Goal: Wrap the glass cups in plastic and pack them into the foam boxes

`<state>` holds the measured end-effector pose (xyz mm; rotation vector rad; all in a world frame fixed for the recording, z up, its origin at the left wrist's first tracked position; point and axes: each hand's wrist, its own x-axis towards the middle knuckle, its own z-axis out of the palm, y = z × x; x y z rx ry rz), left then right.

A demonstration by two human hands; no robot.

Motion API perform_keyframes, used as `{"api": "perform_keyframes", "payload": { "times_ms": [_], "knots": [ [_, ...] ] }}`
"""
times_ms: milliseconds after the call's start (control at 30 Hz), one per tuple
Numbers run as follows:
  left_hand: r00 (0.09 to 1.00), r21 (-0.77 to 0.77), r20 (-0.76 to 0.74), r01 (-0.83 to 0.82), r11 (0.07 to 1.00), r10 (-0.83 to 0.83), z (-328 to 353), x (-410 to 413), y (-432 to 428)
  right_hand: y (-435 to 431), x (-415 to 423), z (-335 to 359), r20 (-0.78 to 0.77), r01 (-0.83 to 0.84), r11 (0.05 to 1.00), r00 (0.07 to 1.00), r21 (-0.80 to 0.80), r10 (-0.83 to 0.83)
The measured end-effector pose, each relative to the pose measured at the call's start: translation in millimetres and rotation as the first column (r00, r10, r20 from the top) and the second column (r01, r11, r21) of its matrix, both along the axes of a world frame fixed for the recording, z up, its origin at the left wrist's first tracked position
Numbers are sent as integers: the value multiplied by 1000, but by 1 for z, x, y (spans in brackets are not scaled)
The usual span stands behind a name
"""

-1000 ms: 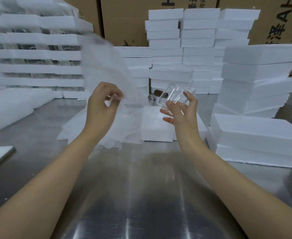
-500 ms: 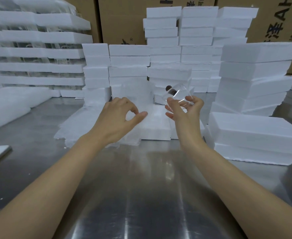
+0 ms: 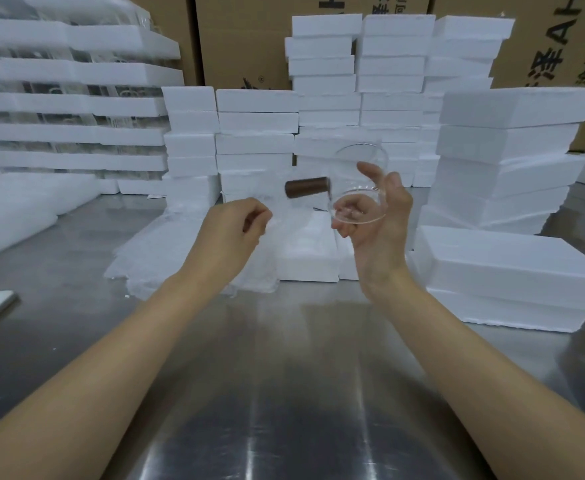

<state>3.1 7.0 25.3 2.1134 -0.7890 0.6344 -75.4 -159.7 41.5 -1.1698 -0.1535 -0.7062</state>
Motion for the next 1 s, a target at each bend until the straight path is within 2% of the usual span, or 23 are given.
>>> {"api": "perform_keyframes", "payload": {
  "times_ms": [133,200,300,433,500,567,633,700,800,867,933,1000],
  "knots": [
    [999,-164,23,40,986,-37,4,-5,-2,7,1,-5,-125,111,963,982,-247,-145],
    [997,-195,25,78,978,-74,5,-7,-2,10,0,-13,-173,95,924,970,-371,-169],
    [995,-204,33,95,974,-91,8,-11,-5,9,2,-19,-258,38,901,952,-432,-164],
    [994,-232,8,111,966,-112,10,-19,-8,7,7,-25,-270,122,859,919,-498,-287],
    [989,-251,-34,132,959,-145,11,-21,-9,5,8,-25,-269,156,875,914,-457,-304],
    [982,-285,-71,148,947,-175,11,-22,-10,3,7,-20,-294,139,936,925,-325,-240],
    [981,-315,-75,148,938,-180,12,-24,-11,0,7,-14,-304,26,993,951,-118,-61],
    [983,-364,-62,137,921,-170,13,-26,-12,-1,6,-11,-297,-89,996,950,27,94],
    [984,-443,-59,127,888,-170,14,-26,-12,2,5,-11,-410,-177,983,901,-43,144],
    [981,-459,-60,137,878,-184,16,-27,-11,5,6,-15,-478,-188,970,873,-157,92],
    [977,-457,-69,149,877,-202,18,-28,-12,9,7,-18,-481,-157,962,876,-226,30],
    [971,-444,-89,162,881,-224,18,-30,-12,10,8,-21,-449,-135,979,892,-153,53]
  ]
}}
